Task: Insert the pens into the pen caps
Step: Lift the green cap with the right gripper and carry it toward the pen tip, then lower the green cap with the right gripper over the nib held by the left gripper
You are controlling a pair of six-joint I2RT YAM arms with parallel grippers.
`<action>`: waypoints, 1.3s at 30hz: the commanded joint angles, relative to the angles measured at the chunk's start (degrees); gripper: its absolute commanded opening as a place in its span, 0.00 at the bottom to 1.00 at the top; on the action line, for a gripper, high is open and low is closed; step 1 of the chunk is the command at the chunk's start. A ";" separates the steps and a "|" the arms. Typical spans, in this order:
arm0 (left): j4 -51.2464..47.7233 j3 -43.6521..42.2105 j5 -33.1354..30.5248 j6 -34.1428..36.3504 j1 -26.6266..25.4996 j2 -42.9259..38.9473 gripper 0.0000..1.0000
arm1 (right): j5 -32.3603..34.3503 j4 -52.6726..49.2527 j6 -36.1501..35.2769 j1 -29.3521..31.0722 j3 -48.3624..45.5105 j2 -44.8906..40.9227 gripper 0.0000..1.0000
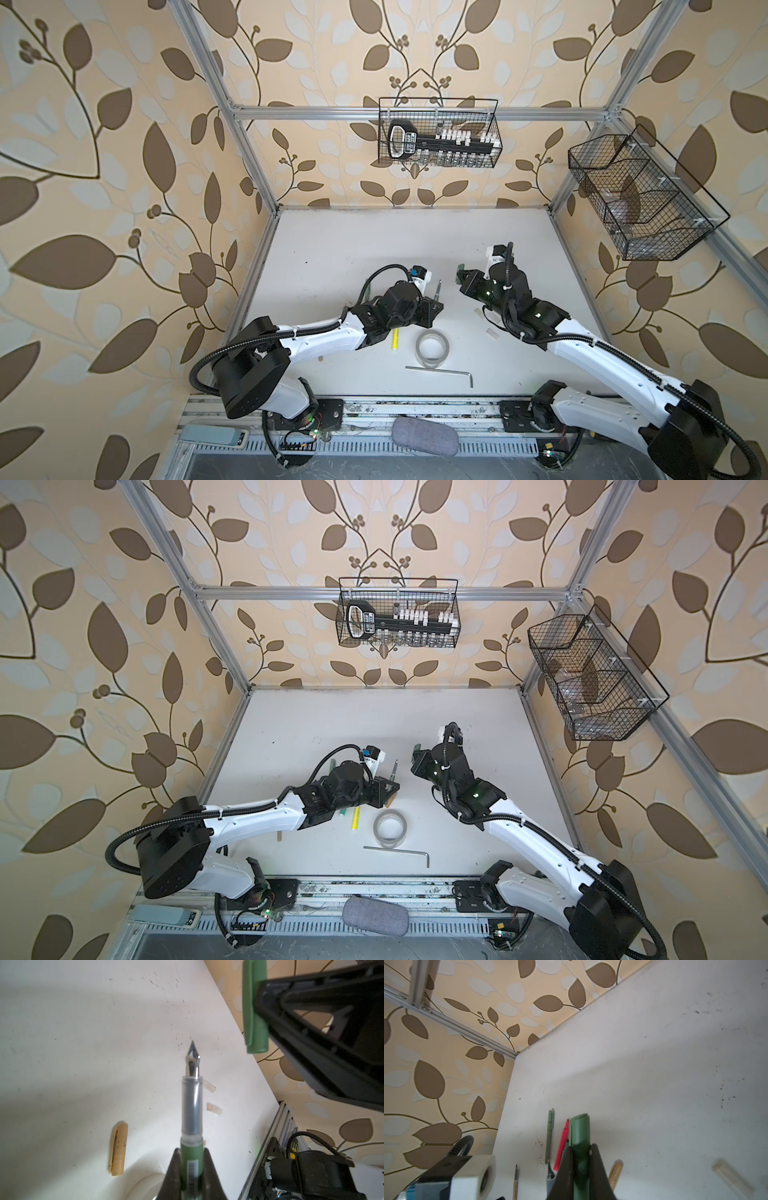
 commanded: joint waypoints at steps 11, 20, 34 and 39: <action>8.22 -4.00 3.02 9.01 -2.67 -8.23 0.00 | 6.32 2.54 -0.38 7.27 2.87 -4.64 0.00; 9.05 -4.79 3.42 10.42 -3.45 -9.53 0.00 | 7.43 6.50 -0.95 8.72 3.51 -2.81 0.00; 8.17 -4.79 1.03 10.68 -3.56 -9.94 0.00 | 6.24 5.99 -0.31 8.98 4.29 -1.56 0.00; 8.26 -4.79 0.83 10.40 -3.56 -9.76 0.00 | 5.89 6.04 -0.17 9.55 3.50 -1.87 0.00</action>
